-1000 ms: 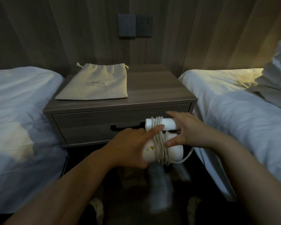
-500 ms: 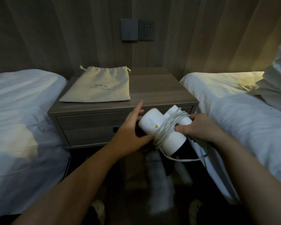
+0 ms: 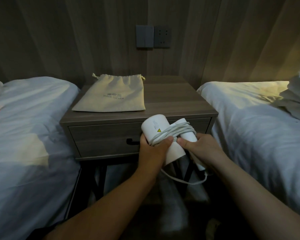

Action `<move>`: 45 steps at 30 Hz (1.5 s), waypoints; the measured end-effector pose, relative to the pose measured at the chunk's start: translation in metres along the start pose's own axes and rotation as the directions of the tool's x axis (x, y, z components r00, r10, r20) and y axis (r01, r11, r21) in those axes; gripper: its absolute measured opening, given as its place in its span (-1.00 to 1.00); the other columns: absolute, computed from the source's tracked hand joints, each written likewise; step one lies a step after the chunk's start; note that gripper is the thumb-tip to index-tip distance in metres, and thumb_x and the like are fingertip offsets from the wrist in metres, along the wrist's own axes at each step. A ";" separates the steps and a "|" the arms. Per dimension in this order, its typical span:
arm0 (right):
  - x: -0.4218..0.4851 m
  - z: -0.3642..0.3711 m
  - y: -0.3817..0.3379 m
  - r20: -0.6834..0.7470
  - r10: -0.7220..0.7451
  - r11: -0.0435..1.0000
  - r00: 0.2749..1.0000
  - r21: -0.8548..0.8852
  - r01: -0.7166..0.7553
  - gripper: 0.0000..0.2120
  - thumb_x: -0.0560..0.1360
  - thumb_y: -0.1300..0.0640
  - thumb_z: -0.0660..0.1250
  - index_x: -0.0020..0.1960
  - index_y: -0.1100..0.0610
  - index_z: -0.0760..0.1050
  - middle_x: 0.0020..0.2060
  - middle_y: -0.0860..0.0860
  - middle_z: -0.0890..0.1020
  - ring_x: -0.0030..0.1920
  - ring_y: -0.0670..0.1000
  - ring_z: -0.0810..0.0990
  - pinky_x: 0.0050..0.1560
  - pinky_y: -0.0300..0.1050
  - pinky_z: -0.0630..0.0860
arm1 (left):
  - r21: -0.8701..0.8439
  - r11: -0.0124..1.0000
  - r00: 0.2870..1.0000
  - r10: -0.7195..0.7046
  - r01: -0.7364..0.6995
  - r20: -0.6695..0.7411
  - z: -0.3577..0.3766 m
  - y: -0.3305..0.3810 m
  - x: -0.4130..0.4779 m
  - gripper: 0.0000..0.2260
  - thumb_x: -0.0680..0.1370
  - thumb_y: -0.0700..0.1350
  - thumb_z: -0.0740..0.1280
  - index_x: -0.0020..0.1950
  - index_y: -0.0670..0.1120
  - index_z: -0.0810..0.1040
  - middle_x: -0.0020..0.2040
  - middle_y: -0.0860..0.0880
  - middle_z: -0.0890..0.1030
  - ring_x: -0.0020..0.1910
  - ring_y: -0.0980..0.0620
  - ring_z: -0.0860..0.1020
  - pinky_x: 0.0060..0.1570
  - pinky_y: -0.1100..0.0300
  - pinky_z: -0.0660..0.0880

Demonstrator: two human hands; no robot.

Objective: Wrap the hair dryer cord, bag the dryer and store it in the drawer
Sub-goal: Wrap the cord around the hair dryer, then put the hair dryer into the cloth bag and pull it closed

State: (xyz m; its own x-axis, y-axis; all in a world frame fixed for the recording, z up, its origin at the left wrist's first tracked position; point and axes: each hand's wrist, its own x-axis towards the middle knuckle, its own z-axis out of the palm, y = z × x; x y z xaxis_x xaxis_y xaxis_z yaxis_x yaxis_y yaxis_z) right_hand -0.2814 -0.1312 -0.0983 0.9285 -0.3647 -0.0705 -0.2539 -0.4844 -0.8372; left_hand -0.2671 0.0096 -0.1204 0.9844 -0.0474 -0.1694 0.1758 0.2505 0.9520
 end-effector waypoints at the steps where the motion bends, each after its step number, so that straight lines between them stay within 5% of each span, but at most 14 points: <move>1: -0.002 0.002 -0.001 -0.007 -0.009 1.000 1.000 -0.003 0.009 -0.61 0.36 -0.09 0.44 0.00 0.20 0.57 -0.28 0.03 0.59 -0.35 -0.14 0.50 -0.47 -0.34 0.40 | 0.025 1.000 1.000 0.015 -0.014 -0.016 0.000 0.000 0.001 -0.36 0.40 -0.13 0.47 0.40 0.01 0.27 0.13 -0.08 0.56 0.03 -0.06 0.60 0.08 -0.05 0.56; 4: -0.002 0.006 0.001 -0.021 -0.018 0.999 1.000 0.026 0.018 -0.58 0.36 -0.10 0.44 0.00 0.23 0.56 -0.28 0.06 0.62 -0.33 -0.04 0.56 -0.39 -0.27 0.44 | 0.093 0.995 0.999 0.034 -0.033 -0.015 -0.002 0.002 0.005 -0.36 0.39 -0.11 0.48 0.40 0.01 0.27 0.15 -0.09 0.57 0.04 -0.07 0.59 0.10 -0.08 0.55; 8: -0.001 0.002 -0.002 -0.075 -0.021 0.994 0.997 0.106 0.029 -0.64 0.35 -0.03 0.47 -0.10 0.27 0.59 -0.46 0.04 0.58 -0.60 -0.13 0.50 -0.62 -0.38 0.34 | 0.145 0.987 0.994 0.053 -0.066 0.091 -0.005 0.011 0.009 -0.22 0.25 0.05 0.51 0.41 0.03 0.28 0.15 -0.07 0.58 0.05 -0.04 0.60 0.09 -0.04 0.56; 11: -0.001 -0.007 -0.013 -0.113 -0.009 0.967 0.994 0.251 0.037 -0.68 0.36 0.02 0.47 -0.15 0.30 0.59 -0.50 0.08 0.56 -0.66 -0.14 0.45 -0.62 -0.36 0.34 | 0.117 0.982 0.973 0.120 -0.145 0.195 -0.007 0.028 0.013 -0.41 0.44 0.05 0.38 0.42 0.03 0.26 0.09 0.01 0.57 0.03 0.04 0.59 0.01 0.11 0.57; 15: 0.012 -0.015 -0.035 -0.088 0.065 0.907 0.994 0.421 -0.023 -0.63 0.36 -0.06 0.45 -0.29 0.26 0.54 -0.65 0.07 0.52 -0.65 -0.05 0.46 -0.58 -0.30 0.41 | 0.156 0.956 0.963 0.224 -0.247 0.149 -0.019 0.042 0.026 -0.56 0.54 0.01 0.25 0.42 0.05 0.29 0.11 0.05 0.56 0.10 0.04 0.56 0.13 0.04 0.51; 20: 0.059 -0.027 -0.060 0.098 0.136 0.766 0.986 0.621 -0.167 -0.63 0.39 -0.15 0.37 -0.07 0.17 0.49 -0.41 0.13 0.52 -0.50 0.03 0.46 -0.57 -0.21 0.45 | 0.331 0.865 0.926 0.364 -0.377 0.103 -0.025 0.070 0.053 -0.79 0.56 -0.18 0.27 0.18 -0.10 0.52 0.00 -0.03 0.58 -0.02 0.05 0.55 -0.04 0.35 0.45; 23: 0.093 -0.029 -0.075 0.198 0.174 0.696 0.965 0.669 -0.263 -0.60 0.42 -0.18 0.32 -0.06 0.17 0.44 -0.37 0.10 0.47 -0.43 0.01 0.42 -0.51 -0.20 0.47 | 0.458 0.830 0.946 0.307 -0.319 0.102 -0.022 0.092 0.090 -0.81 0.56 -0.16 0.27 0.15 -0.12 0.56 0.00 0.01 0.56 -0.03 0.10 0.53 -0.07 0.41 0.40; 31: 0.190 0.004 -0.087 0.189 0.302 0.568 0.934 0.751 -0.336 -0.47 0.24 -0.19 0.50 -0.02 0.19 0.52 -0.26 0.13 0.61 -0.32 0.04 0.57 -0.21 -0.02 0.56 | 0.713 0.668 0.956 0.292 -0.214 0.014 -0.012 0.124 0.195 -0.75 0.55 -0.11 0.25 0.23 -0.02 0.50 0.25 -0.06 0.52 0.20 -0.04 0.49 0.24 0.09 0.42; 37: 0.230 0.018 -0.088 0.162 0.359 0.526 0.919 0.779 -0.343 -0.53 0.27 -0.20 0.48 -0.07 0.16 0.51 -0.24 0.11 0.62 -0.29 0.02 0.59 -0.27 -0.05 0.55 | 0.924 0.359 0.953 0.302 -0.132 0.019 0.003 0.134 0.268 -0.62 0.49 0.02 0.28 0.29 -0.01 0.45 0.27 -0.11 0.50 0.25 -0.12 0.44 0.22 0.03 0.42; 41: 0.230 0.021 -0.078 0.164 0.386 0.517 0.908 0.777 -0.360 -0.53 0.21 -0.23 0.49 -0.13 0.11 0.50 -0.13 0.12 0.66 -0.11 0.08 0.64 0.06 0.07 0.57 | 0.951 0.265 0.942 0.330 -0.159 0.065 0.006 0.127 0.294 -0.58 0.46 0.06 0.30 0.26 -0.08 0.43 0.23 -0.16 0.48 0.21 -0.16 0.44 0.14 0.04 0.42; 45: 0.230 0.014 -0.084 0.145 0.430 0.472 0.891 0.806 -0.359 -0.63 0.31 -0.19 0.44 -0.17 0.09 0.47 -0.14 0.11 0.62 -0.11 0.07 0.60 0.08 0.06 0.55 | 0.967 0.223 0.939 0.341 -0.126 0.044 0.018 0.125 0.312 -0.49 0.42 0.18 0.32 0.26 -0.07 0.41 0.21 -0.15 0.47 0.18 -0.16 0.47 0.10 0.04 0.44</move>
State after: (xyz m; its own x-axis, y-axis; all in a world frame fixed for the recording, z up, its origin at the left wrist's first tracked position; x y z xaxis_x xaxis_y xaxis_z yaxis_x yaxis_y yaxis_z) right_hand -0.0423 -0.1633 -0.0522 0.7576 -0.4178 -0.5015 -0.2344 0.5429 -0.8064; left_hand 0.0616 0.0085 -0.0495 0.9842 -0.0015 0.1772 -0.0878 -0.8729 0.4799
